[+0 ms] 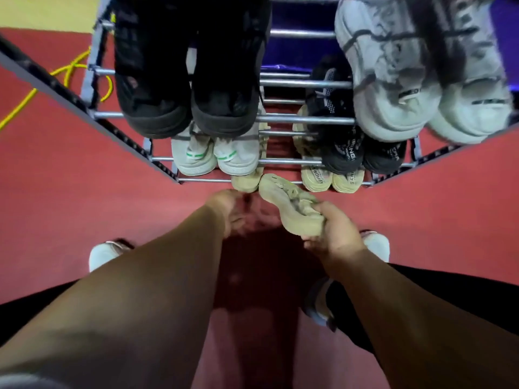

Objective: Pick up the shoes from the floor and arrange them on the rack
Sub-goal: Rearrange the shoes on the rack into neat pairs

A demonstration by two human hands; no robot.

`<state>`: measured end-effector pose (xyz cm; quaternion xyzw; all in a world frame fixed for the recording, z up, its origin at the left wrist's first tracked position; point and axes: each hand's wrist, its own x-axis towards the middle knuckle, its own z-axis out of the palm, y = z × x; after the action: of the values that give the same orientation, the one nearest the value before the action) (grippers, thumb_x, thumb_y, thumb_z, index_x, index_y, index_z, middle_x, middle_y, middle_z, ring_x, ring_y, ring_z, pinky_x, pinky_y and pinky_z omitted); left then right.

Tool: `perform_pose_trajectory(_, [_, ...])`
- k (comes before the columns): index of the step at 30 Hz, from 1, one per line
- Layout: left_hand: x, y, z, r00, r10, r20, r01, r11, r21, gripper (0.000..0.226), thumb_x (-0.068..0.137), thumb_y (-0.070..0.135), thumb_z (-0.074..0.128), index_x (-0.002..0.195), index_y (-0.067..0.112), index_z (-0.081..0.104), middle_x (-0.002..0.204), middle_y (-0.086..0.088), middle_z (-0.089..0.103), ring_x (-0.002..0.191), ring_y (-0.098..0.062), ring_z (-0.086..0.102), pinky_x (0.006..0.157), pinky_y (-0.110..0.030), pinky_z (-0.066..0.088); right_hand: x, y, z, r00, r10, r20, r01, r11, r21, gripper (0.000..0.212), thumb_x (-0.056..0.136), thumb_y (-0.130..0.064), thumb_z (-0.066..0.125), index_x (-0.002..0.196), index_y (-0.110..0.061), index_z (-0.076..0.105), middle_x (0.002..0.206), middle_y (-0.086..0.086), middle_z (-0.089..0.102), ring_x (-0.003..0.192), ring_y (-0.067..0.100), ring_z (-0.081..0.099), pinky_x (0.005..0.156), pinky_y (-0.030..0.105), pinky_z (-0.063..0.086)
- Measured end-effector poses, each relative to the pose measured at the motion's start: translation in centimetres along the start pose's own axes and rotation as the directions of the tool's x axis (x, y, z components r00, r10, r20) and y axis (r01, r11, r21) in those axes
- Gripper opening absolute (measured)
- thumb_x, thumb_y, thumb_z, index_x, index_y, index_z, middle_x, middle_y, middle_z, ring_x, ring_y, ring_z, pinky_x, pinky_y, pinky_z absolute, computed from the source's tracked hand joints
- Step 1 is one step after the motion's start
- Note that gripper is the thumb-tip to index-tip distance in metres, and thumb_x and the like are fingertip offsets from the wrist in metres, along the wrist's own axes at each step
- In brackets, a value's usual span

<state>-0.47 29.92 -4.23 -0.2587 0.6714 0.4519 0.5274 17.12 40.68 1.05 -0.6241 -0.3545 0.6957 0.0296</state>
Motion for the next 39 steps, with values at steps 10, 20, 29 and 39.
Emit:
perform_pose_trajectory(10, [4.9,2.1,3.6,0.998,-0.067,0.000,0.064,0.946,-0.317,0.023,0.097,0.029,0.059,0.115,0.015,0.064,0.113,-0.003,0.065,0.103,-0.019,0.060,0.098,-0.034,0.051,2.0,0.3,-2.0,0.982,0.097,0.164,-0.128,0.973,0.190,0.029,0.090,-0.024,0.054,0.113,-0.015,0.069,0.093,0.004,0.074,0.074,0.020,0.065,0.065,0.031,0.043])
perform_pose_trajectory(20, [5.5,1.8,2.9,0.999,-0.003,0.042,0.021,0.903,-0.430,0.011,0.097,0.012,0.063,0.107,0.012,0.068,0.087,0.000,0.071,0.077,-0.010,0.067,0.072,-0.023,0.058,2.2,1.0,-0.9,0.963,0.134,0.232,-0.182,0.963,0.198,0.023,0.095,-0.015,0.055,0.110,-0.015,0.073,0.094,0.006,0.076,0.081,0.021,0.066,0.073,0.033,0.045])
perform_pose_trajectory(29, [5.6,1.4,-2.3,0.999,0.025,0.028,-0.003,0.797,-0.603,0.005,0.100,0.009,0.059,0.101,0.007,0.062,0.103,-0.010,0.069,0.092,-0.018,0.067,0.098,-0.032,0.053,3.3,2.6,3.2,0.979,0.144,0.147,-0.172,0.964,0.201,0.034,0.098,-0.009,0.059,0.133,-0.007,0.060,0.085,0.012,0.078,0.070,0.026,0.076,0.075,0.040,0.062])
perform_pose_trajectory(39, [6.0,1.3,-7.4,1.000,-0.016,0.001,0.015,0.917,-0.399,0.018,0.099,0.015,0.053,0.082,0.013,0.058,0.075,-0.008,0.054,0.069,-0.019,0.055,0.064,-0.025,0.049,4.5,3.0,10.1,0.983,0.164,0.085,-0.171,0.981,0.088,0.022,0.100,0.001,0.057,0.103,-0.019,0.065,0.105,0.013,0.074,0.101,0.032,0.071,0.088,0.050,0.058])
